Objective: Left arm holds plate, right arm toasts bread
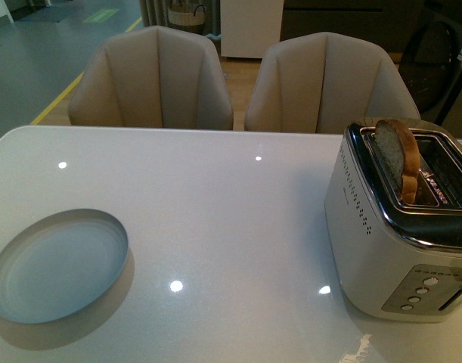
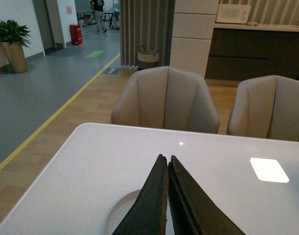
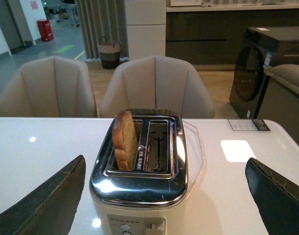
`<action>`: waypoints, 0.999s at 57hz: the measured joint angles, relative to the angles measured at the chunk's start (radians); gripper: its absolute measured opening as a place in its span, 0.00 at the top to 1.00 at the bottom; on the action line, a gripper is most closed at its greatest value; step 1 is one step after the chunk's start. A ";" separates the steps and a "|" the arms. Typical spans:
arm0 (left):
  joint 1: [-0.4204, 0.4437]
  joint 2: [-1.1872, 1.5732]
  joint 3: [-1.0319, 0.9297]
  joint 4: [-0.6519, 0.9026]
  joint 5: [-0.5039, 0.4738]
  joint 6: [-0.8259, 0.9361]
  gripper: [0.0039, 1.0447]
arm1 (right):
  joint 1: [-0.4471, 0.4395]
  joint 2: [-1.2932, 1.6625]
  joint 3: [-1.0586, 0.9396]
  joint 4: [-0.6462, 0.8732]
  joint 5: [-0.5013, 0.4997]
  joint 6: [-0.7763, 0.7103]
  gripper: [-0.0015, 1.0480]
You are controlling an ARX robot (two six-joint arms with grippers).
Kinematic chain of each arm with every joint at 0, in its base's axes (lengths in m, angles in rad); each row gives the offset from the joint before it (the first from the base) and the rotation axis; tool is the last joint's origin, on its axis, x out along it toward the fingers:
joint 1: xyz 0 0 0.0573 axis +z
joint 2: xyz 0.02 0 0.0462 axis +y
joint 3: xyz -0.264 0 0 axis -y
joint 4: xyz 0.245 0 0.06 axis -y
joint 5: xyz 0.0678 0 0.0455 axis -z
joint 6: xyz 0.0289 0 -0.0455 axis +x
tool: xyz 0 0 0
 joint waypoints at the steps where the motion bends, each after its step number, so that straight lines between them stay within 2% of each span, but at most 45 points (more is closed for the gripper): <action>1: 0.000 -0.010 0.000 -0.009 0.000 0.000 0.97 | 0.000 0.000 0.000 0.000 0.000 0.000 0.09; 35: 0.000 -0.237 0.000 -0.235 0.000 0.000 0.97 | 0.000 0.000 0.000 0.000 0.000 0.000 0.09; 41: 0.000 -0.381 0.000 -0.399 0.000 0.000 0.97 | 0.000 0.000 0.000 0.000 0.000 0.000 0.09; 57: 0.000 -0.406 0.000 -0.409 0.000 0.000 0.97 | 0.000 0.000 0.000 0.000 0.000 0.000 0.09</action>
